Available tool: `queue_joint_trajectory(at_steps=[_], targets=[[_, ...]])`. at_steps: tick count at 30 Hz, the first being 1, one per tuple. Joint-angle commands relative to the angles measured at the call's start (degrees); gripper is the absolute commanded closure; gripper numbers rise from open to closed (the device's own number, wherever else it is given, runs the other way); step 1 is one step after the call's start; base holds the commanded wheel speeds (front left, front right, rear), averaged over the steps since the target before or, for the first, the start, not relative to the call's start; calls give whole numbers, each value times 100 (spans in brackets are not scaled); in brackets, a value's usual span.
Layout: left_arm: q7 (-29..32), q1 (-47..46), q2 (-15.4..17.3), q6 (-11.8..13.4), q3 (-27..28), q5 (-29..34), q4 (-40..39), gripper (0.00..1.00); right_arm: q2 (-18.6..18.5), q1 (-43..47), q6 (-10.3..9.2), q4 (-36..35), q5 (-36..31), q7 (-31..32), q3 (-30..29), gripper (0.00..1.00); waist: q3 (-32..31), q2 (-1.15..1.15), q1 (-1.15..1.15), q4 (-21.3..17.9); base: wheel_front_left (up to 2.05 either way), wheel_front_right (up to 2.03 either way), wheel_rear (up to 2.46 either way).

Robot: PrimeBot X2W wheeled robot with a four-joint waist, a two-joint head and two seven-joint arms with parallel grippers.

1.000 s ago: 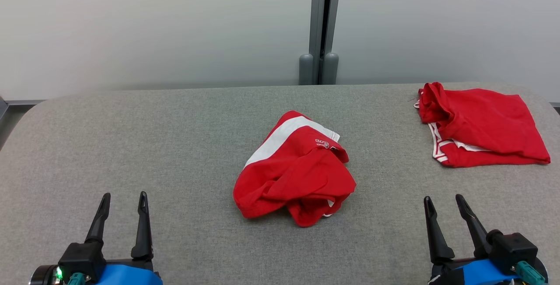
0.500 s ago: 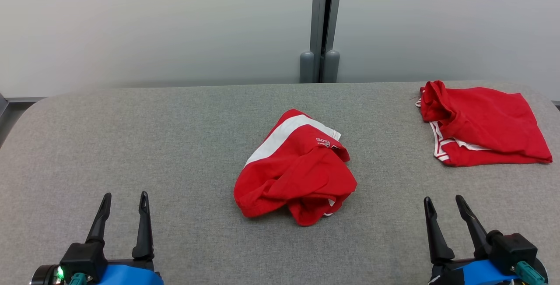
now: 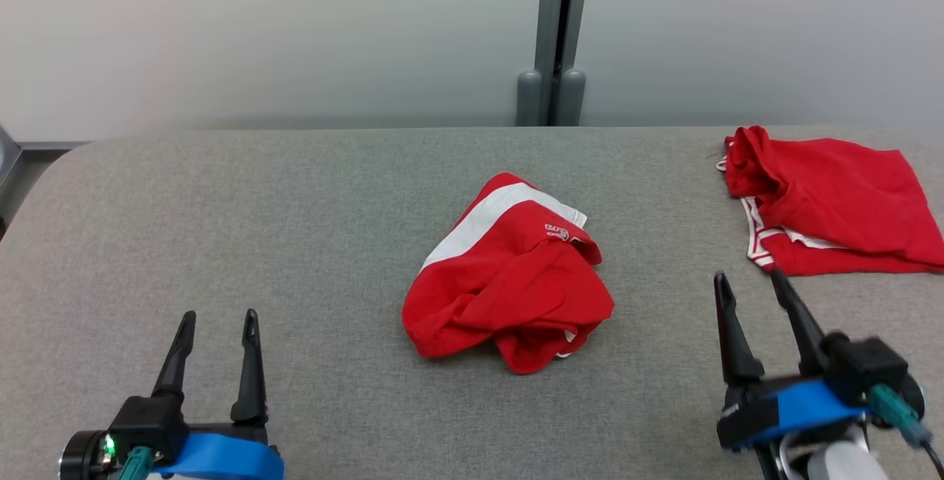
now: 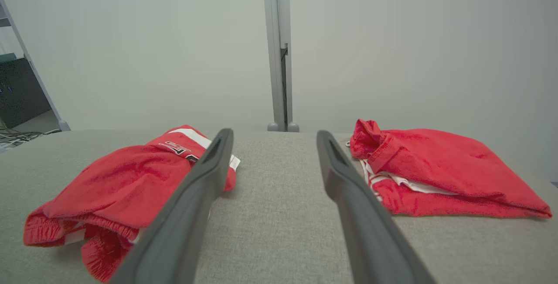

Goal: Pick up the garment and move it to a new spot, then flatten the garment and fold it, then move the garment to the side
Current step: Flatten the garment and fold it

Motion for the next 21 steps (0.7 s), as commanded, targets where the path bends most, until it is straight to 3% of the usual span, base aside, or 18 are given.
queue_joint_trajectory(at_steps=[1, 9, 21], targets=[[-23, -134, -18, -26, -26, 40, 17, 0, -33, -311, 1, 61, -68, -17, 35, 0, 76, 0, 0, 75, 0, 0, 0], [-24, -417, -77, -47, -179, -6, 56, 0, -344, -1665, 1, 685, -158, -17, 329, 0, 397, 0, 0, 374, 0, 0, 0], [-24, -1008, -192, -67, -461, -148, -7, 0, -772, -3553, 1, 2528, -324, -15, 707, 0, 1179, 0, 0, 1004, 0, 0, 0]])
